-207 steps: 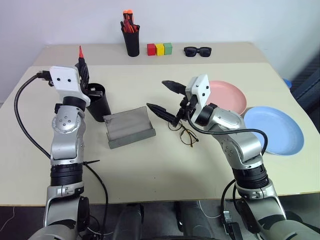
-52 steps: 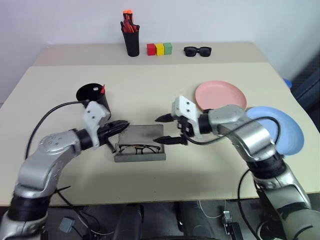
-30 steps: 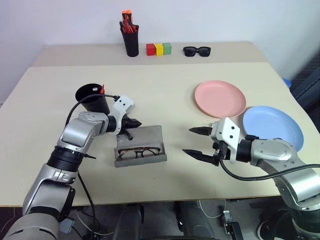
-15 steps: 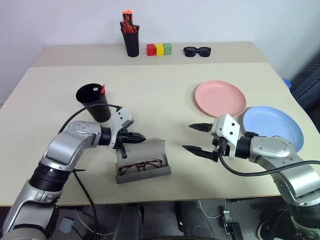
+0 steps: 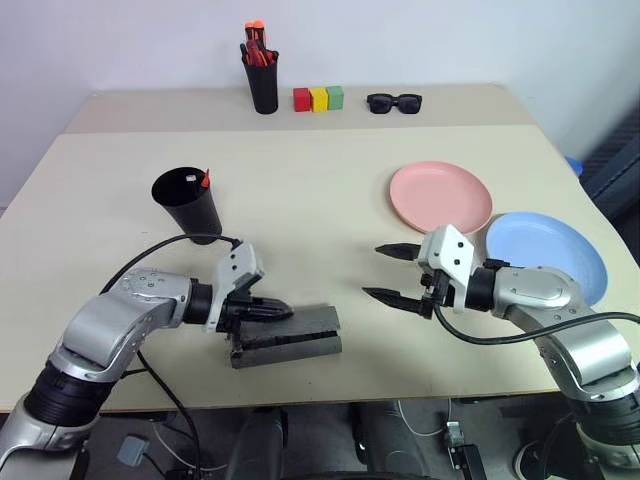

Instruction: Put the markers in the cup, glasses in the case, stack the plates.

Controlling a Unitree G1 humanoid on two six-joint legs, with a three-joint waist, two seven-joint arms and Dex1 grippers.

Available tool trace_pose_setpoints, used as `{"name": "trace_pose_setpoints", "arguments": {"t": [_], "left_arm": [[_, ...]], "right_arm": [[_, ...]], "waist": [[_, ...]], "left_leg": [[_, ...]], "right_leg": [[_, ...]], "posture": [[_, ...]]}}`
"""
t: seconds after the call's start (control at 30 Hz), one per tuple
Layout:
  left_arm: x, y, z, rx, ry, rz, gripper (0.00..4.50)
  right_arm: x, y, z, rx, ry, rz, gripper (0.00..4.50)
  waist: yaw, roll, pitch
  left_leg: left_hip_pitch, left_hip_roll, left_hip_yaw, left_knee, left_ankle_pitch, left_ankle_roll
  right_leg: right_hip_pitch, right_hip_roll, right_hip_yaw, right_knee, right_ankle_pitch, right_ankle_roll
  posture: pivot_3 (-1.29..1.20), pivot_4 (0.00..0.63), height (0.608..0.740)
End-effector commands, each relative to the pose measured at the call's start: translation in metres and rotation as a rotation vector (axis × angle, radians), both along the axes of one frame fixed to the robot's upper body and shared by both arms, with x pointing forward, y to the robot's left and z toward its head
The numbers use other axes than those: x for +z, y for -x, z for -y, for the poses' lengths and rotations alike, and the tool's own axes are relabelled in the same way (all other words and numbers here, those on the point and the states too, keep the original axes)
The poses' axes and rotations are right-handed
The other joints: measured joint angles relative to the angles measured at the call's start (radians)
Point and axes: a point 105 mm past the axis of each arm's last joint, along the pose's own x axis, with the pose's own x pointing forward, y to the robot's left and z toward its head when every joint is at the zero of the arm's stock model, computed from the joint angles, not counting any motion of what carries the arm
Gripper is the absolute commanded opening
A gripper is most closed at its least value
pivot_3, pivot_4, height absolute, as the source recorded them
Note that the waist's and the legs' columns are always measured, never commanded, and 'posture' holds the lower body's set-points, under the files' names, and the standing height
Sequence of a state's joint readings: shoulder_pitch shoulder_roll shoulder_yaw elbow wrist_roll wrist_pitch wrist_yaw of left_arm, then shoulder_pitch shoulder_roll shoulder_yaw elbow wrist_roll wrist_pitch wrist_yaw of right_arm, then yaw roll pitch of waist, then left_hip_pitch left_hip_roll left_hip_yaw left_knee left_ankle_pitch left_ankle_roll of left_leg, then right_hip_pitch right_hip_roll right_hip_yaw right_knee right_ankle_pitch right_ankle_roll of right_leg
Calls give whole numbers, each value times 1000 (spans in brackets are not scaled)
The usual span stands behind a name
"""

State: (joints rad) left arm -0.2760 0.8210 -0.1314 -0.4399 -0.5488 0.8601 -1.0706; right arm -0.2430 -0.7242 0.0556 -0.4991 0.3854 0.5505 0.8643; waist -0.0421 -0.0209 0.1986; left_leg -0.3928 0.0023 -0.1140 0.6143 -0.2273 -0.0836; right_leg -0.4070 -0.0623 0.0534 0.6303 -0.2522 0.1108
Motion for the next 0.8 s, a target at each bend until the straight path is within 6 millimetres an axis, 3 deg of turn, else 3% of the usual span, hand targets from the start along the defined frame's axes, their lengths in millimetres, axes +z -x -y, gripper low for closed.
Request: {"name": "trace_pose_setpoints", "arguments": {"t": [0.03, 0.2, 0.3, 0.4, 0.5, 0.6, 0.77, 0.8], "left_arm": [[1, 14, 2, -76, -17, 34, 60], [2, 11, 1, -93, -11, 127, 60], [17, -2, -1, -9, 72, 186, 60], [31, -19, -15, 111, 117, 263, 60], [43, -32, -25, 199, 146, 340, 60], [56, -32, -21, 212, 217, 377, 60], [59, -29, -12, 200, 244, 410, 60], [59, -28, -10, 198, 239, 415, 17]], "right_arm": [[10, -1, -3, 20, -4, 53, 3451], [23, -31, 14, -124, -19, 59, 3451], [26, -57, 37, -266, 56, 80, 3451], [24, -80, 60, -413, 112, 71, 3451], [11, -101, 74, -523, 164, 35, 3451], [-3, -118, 81, -592, 236, 36, 3451], [-23, -135, 73, -597, 291, 32, 3451], [-24, -138, 75, -610, 295, 34, 3207]], "waist": [[0, 0, 0], [-1, 0, 0], [1, 0, 0], [2, 0, 0], [-1, 0, 0], [-3, 0, 0], [-4, 0, 0], [-4, 1, 0]], "left_leg": [[0, 0, 0, 0, 0, 0], [0, 0, 0, 1, 0, 0], [0, 0, 1, 1, 0, 0], [0, 0, 1, 1, 0, 0], [0, 0, 1, 0, 0, 0], [0, 0, 1, 0, 0, 0], [0, 0, 1, 0, 0, 0], [0, 0, 1, 0, 0, 0]], "right_leg": [[0, 0, 0, 0, 0, 0], [0, 0, 0, 0, 0, -1], [0, 0, 0, 0, 0, -1], [0, 0, 0, 0, 0, -1], [-1, 0, 0, 0, 0, -1], [-1, 0, 0, 0, 1, 0], [-1, 0, 0, 0, 3, 3], [-1, 0, 1, 0, 3, 3]], "posture": [[0, 150, 740], [0, 150, 740], [0, 150, 740], [0, 150, 740], [0, 150, 740], [0, 150, 740], [0, 150, 740], [0, 150, 740]]}}
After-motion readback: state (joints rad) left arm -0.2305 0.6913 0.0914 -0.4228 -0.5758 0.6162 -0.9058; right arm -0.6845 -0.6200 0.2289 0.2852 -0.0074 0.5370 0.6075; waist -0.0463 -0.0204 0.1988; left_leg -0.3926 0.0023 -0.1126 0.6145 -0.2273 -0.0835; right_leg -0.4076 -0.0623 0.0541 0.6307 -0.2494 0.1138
